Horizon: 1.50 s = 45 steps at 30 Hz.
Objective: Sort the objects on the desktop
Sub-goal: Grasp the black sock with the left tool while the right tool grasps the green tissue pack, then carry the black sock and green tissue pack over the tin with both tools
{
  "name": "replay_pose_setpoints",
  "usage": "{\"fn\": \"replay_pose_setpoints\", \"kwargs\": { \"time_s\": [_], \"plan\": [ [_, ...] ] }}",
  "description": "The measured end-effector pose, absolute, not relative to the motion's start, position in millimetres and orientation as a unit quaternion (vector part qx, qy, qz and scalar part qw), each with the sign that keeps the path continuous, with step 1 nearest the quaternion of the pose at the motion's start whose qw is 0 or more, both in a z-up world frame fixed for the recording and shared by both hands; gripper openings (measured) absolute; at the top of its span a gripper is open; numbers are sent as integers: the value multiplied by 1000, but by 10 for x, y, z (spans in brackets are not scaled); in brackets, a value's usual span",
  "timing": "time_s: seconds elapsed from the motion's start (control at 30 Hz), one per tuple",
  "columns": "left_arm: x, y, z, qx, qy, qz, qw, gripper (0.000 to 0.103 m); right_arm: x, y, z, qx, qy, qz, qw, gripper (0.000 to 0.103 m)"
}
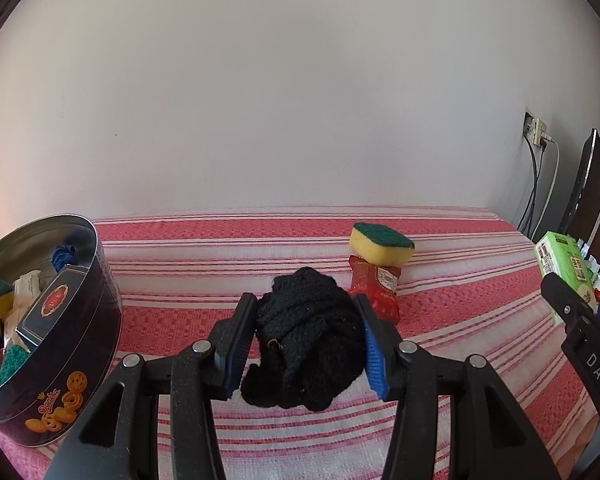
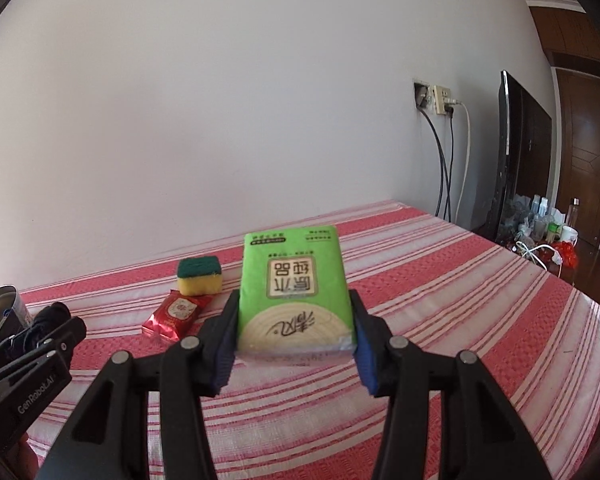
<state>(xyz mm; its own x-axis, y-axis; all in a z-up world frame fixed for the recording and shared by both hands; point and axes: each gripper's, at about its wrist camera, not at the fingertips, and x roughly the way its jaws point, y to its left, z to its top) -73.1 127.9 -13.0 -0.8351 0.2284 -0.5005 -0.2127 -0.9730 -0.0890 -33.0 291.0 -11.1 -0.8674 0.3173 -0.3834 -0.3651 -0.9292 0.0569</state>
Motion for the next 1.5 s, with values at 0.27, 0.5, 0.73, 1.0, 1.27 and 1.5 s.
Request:
{"fn": "replay_pose_setpoints", "kwargs": {
  "time_s": [0.27, 0.5, 0.73, 1.0, 1.27, 1.5],
  "plan": [
    [-711, 1324, -141, -256, -8, 959, 119, 51, -175, 2699, -91, -157, 31, 972, 173, 50],
    [-641, 1327, -129, -253, -3, 960, 123, 51, -49, 2631, -88, -150, 29, 973, 172, 50],
    [-525, 1250, -99, -251, -5, 960, 123, 51, 63, 2553, -91, -155, 40, 974, 160, 50],
    [-456, 1174, -106, -255, -11, 960, 120, 51, 173, 2419, -94, -158, 39, 976, 145, 50],
    [-413, 1090, -130, -262, -18, 958, 113, 51, 197, 2299, -107, -163, 42, 977, 129, 50],
    [-404, 991, -142, -269, -22, 957, 102, 51, 164, 2198, -124, -174, 46, 977, 113, 50]
  ]
}}
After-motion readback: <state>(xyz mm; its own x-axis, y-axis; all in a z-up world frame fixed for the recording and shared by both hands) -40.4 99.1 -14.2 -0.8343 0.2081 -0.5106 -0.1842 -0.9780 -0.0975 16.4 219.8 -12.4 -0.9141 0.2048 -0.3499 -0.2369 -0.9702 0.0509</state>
